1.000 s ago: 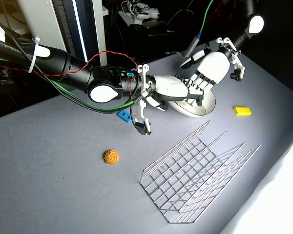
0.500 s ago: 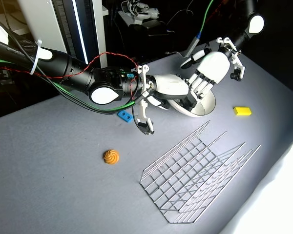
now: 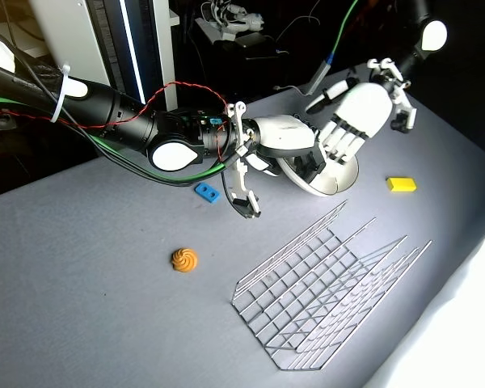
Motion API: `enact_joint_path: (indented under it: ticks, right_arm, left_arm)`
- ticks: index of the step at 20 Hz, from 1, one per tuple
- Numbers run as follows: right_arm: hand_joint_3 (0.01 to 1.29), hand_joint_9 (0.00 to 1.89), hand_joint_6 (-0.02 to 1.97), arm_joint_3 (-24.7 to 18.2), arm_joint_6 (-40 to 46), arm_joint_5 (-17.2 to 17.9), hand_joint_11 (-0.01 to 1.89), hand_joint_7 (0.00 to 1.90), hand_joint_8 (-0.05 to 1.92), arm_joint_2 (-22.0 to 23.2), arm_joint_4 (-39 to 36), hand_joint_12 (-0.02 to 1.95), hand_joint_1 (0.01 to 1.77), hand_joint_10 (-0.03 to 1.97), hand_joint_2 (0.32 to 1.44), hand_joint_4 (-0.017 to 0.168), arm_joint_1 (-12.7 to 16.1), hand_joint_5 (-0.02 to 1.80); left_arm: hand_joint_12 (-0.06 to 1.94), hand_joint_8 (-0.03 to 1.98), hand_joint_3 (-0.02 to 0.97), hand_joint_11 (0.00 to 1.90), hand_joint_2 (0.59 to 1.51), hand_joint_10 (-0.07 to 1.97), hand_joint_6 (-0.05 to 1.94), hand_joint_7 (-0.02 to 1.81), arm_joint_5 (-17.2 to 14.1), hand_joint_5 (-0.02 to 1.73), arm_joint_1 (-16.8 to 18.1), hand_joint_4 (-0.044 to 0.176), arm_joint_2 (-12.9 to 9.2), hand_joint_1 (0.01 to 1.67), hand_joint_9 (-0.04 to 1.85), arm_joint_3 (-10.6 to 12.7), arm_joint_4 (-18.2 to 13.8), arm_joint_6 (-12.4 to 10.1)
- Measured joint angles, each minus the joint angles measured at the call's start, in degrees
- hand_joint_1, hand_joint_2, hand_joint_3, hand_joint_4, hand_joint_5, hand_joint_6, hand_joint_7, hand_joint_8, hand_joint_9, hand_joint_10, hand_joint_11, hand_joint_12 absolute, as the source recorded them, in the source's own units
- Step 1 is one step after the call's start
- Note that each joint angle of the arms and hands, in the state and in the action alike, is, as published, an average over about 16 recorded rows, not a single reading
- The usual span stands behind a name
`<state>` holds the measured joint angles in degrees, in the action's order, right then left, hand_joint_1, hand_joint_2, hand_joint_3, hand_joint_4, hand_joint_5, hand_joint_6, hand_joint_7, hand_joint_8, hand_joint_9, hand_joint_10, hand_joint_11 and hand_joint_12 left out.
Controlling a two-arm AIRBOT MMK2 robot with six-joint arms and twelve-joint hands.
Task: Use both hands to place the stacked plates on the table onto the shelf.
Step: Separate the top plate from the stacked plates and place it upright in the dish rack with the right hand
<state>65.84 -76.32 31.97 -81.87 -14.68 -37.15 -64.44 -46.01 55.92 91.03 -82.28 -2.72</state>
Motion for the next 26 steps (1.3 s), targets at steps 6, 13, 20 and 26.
enact_joint_path:
  ticks: [6, 13, 20, 26]
  right_arm:
    - [0.01, 1.11, 0.84, -3.12, -0.22, -0.16, 0.88, 0.98, 0.86, 2.24, 0.35, 1.28, 1.13, 0.75, 1.01, -0.003, 1.17, 0.85]
    - [0.01, 1.13, 0.87, -9.71, -1.28, -0.70, 0.90, 1.05, 0.89, 7.66, 0.69, 1.25, 1.17, 0.75, 1.01, -0.002, 3.25, 0.91]
    - [0.01, 1.16, 0.90, -16.31, 0.80, -2.43, 0.92, 1.09, 0.91, 15.09, 0.20, 1.20, 1.19, 0.72, 1.01, -0.001, 7.94, 0.93]
    - [0.01, 1.16, 0.92, -18.59, 12.12, -7.29, 0.93, 1.10, 0.93, 20.55, -2.88, 1.19, 1.19, 0.71, 1.01, -0.003, 15.54, 0.92]
  left_arm:
    - [0.01, 0.00, 0.018, 0.02, 1.184, 0.02, 0.02, 0.04, -1.57, 0.06, 2.76, 0.000, -1.72, 0.02, 0.02, 2.70, 0.14, -2.06]
    - [0.01, 0.00, 0.018, 0.02, 1.187, 0.02, 0.01, 0.04, -3.69, 0.05, 3.63, 0.000, -3.59, 0.02, 0.02, 5.52, 0.36, -3.39]
    - [0.01, 0.00, 0.018, 0.02, 1.188, 0.02, 0.01, 0.04, -4.86, 0.05, 3.06, 0.000, -4.48, 0.02, 0.02, 7.33, 0.78, -3.38]
    - [0.01, 0.00, 0.018, 0.02, 1.188, 0.02, 0.01, 0.03, -4.97, 0.05, 2.47, 0.000, -4.59, 0.02, 0.02, 8.03, 1.21, -3.09]
